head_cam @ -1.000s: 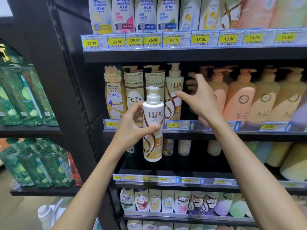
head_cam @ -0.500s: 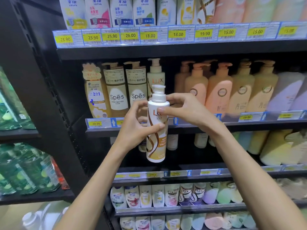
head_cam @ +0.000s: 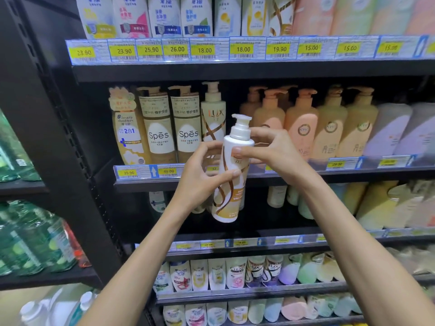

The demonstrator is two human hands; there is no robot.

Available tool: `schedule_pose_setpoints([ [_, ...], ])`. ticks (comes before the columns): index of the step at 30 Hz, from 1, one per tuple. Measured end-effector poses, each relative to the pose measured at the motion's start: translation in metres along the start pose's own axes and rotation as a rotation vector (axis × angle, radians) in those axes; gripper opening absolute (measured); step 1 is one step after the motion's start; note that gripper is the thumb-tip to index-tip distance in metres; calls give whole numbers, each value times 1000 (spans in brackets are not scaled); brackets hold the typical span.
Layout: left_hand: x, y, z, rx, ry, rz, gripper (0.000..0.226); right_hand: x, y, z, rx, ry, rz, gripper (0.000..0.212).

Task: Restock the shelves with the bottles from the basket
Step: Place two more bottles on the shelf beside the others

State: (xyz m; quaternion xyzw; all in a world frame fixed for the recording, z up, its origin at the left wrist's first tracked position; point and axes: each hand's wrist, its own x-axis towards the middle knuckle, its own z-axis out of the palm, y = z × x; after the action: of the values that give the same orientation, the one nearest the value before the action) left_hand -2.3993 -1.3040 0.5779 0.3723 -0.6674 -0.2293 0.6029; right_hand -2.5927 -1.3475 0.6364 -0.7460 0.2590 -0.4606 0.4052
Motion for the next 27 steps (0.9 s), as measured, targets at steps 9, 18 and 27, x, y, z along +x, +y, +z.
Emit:
schedule_pose_setpoints([
  [9,-7,-34,-34,616,169,89,33,2,-13,-36,126,358,-161,38],
  [18,-12,-67,-28,991,182,206,52,8,-19,-32,68,530,-327,40],
  [27,-13,-70,-31,1035,173,238,53,29,-18,-27,-72,473,-318,53],
])
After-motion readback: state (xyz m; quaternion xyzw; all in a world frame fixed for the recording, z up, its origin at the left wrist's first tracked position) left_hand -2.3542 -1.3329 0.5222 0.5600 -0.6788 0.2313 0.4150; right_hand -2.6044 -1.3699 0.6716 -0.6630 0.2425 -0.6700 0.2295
